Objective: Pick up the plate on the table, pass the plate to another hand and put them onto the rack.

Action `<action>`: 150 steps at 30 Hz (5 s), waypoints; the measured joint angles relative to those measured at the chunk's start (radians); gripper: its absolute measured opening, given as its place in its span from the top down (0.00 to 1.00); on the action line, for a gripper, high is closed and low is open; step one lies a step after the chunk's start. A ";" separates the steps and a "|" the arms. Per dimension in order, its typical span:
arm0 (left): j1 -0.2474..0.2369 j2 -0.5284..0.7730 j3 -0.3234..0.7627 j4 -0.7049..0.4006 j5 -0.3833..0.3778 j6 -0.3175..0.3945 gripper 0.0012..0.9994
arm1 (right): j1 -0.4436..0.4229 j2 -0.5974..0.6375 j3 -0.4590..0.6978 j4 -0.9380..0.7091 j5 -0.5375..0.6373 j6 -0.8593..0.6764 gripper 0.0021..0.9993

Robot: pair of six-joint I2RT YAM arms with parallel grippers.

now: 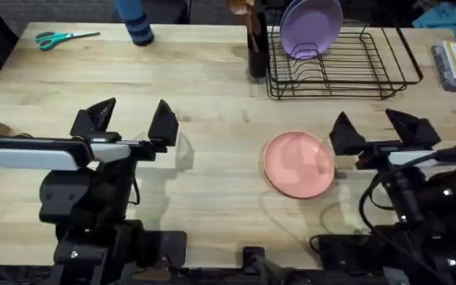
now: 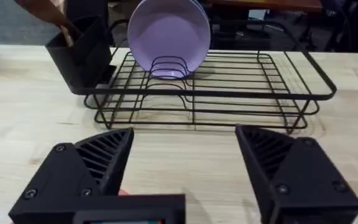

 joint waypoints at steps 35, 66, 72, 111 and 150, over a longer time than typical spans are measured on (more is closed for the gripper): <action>0.000 1.155 1.428 -0.913 0.015 0.001 0.01 | 0.000 0.818 1.152 -0.896 0.090 -0.058 0.00; -0.139 1.218 1.482 -0.967 0.109 0.022 0.00 | 0.000 0.905 1.222 -0.933 0.090 -0.066 0.00; -0.297 1.267 1.485 -0.988 0.109 0.029 0.00 | 0.000 0.905 1.222 -0.933 0.090 -0.066 0.00; -0.752 1.639 1.485 -1.045 0.096 -0.339 0.00 | 0.000 0.916 1.222 -0.931 0.091 -0.130 0.00; -0.843 2.015 1.492 -1.035 0.050 -0.359 0.11 | 0.000 0.916 1.222 -0.932 0.091 -0.133 0.00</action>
